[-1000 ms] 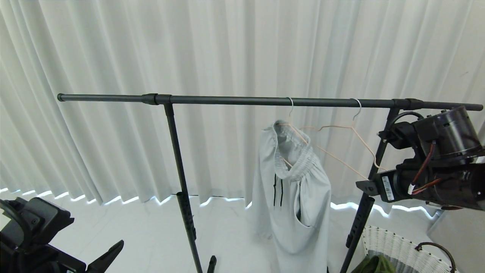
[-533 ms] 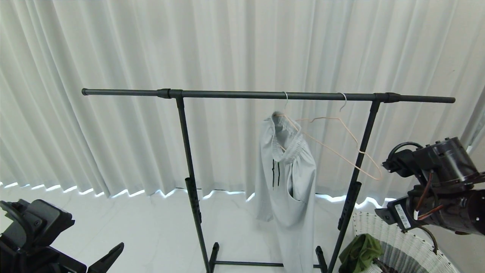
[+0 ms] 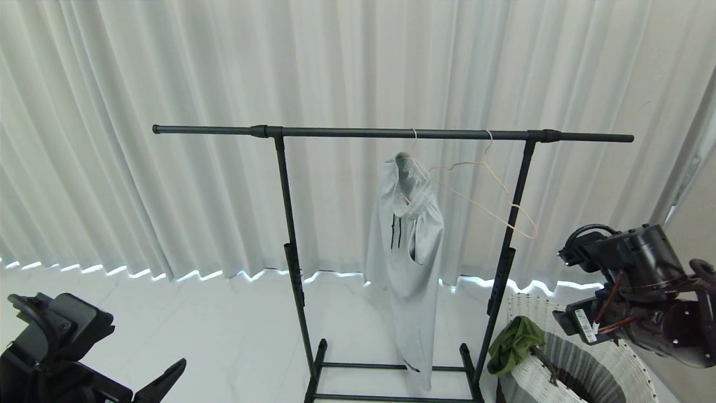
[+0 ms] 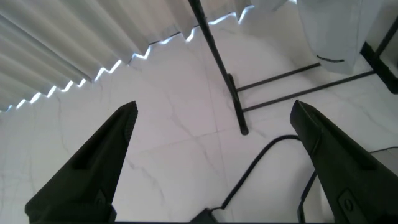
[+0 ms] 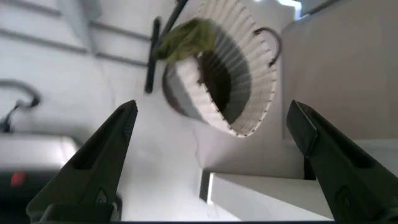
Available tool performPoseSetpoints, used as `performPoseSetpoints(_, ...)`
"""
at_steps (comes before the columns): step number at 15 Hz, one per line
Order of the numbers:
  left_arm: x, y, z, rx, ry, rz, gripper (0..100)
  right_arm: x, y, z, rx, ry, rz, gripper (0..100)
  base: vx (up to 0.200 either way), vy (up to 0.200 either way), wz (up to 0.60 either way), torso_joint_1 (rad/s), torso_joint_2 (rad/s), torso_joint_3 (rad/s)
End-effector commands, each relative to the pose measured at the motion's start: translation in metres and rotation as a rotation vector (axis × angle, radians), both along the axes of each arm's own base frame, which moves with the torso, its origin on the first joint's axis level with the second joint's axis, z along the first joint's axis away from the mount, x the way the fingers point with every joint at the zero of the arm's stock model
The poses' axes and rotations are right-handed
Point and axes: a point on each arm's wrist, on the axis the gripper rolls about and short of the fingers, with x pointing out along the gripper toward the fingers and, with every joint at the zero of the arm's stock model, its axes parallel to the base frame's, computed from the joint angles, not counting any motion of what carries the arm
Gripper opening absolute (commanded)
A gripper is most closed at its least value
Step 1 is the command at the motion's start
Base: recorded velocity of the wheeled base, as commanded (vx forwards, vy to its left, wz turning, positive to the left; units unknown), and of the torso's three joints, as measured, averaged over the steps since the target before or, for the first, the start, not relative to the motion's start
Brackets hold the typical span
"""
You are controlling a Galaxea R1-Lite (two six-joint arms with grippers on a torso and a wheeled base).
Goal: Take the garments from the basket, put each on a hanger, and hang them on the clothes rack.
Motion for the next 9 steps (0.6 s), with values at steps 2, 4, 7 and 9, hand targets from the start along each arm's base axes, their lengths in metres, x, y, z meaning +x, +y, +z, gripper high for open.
performPoseSetpoints(2,0.001,0.000,0.000,0.000,0.005,0.001,100,0.013,0.005,-0.035,-0.098,0.002,-0.078,100,0.000,0.000,-0.30,-0.001,0.00,0.006)
performPoseSetpoints(4,0.001,0.000,0.000,0.000,0.004,0.001,100,0.014,0.005,-0.042,-0.115,-0.005,-0.096,100,0.000,0.000,-0.60,-0.083,0.17,0.083)
performPoseSetpoints(7,0.001,0.000,0.000,0.000,0.005,0.001,100,0.012,0.004,-0.041,-0.113,-0.009,-0.101,100,0.000,0.000,-0.60,-0.222,0.46,0.217)
performPoseSetpoints(9,0.001,0.000,0.000,0.000,0.004,0.001,100,0.008,0.002,-0.038,-0.114,-0.018,-0.102,100,0.000,0.000,-0.60,-0.264,0.50,0.244)
